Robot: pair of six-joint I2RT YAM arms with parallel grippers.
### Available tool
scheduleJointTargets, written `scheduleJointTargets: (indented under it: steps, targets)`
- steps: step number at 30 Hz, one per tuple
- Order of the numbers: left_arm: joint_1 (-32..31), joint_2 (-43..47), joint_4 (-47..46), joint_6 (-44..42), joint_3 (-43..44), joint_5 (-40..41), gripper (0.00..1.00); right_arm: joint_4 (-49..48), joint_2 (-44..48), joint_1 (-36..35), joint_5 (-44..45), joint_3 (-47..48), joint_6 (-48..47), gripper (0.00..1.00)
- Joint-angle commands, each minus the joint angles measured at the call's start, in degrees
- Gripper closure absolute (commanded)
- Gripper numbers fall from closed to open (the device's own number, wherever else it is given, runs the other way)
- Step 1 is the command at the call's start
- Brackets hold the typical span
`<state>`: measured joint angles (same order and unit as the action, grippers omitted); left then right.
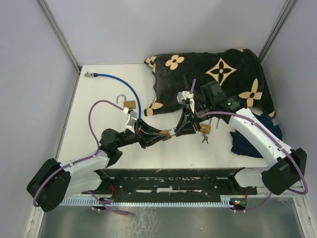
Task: Lock with the key
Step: Lock the lock.
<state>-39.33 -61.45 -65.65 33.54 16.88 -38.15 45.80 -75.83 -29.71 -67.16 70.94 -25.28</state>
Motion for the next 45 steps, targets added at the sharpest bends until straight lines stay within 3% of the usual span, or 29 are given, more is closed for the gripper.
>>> scheduleJointTargets:
  steps: [1, 3, 5, 7, 10, 12, 19, 21, 28, 39, 42, 45]
  targets:
    - [0.3, 0.8, -3.6, -2.3, 2.6, -0.8, 0.97, -0.9, -0.1, -0.2, -0.7, 2.8, 0.9, 0.77]
    - [0.3, 0.8, -3.7, -2.3, 2.5, -0.7, 0.97, -0.8, -0.1, -0.2, -1.2, 2.8, 0.9, 0.92]
    - [0.3, 1.1, -3.8, -2.3, 2.3, -0.5, 0.97, 0.0, -0.1, -0.3, -2.0, 3.1, 0.4, 0.98]
    - [0.3, 1.3, -3.6, -2.2, 2.1, -0.4, 0.94, 0.3, 0.0, -0.1, -3.7, 3.6, 0.4, 0.98]
    - [0.3, 1.3, -3.3, -2.0, 1.6, -0.3, 0.70, -1.9, 0.3, 0.0, -6.9, 3.5, 3.1, 0.98]
    - [0.3, 0.8, -3.9, -1.1, 1.1, -0.6, 0.60, -3.3, 0.2, 0.3, -8.0, 3.2, 5.1, 0.98]
    - [0.3, -1.6, -8.8, 2.4, 0.3, -1.4, 0.41, -5.3, 0.1, 0.8, -9.1, 2.8, 7.1, 0.98]
    - [0.3, -2.3, -10.7, 3.3, 0.3, -1.3, 0.40, -5.6, 0.1, 0.8, -9.2, 2.6, 7.3, 0.98]
    - [0.3, -3.1, -14.1, 5.1, 0.8, 0.6, 0.48, -6.1, -0.1, 0.7, -8.8, 2.4, 7.5, 0.98]
    - [0.3, -3.2, -11.3, 4.5, 0.8, 0.4, 0.81, -6.3, -0.1, 0.7, -8.3, 2.3, 7.6, 0.98]
    - [0.3, -3.4, -11.6, 4.6, 1.0, -0.1, 0.96, -7.8, -0.2, 0.8, -8.2, 1.6, 8.9, 0.98]
    - [0.3, -4.2, -13.9, 5.3, 1.0, -0.4, 0.97, -12.0, -0.4, 0.6, -8.5, 0.0, 12.8, 0.98]
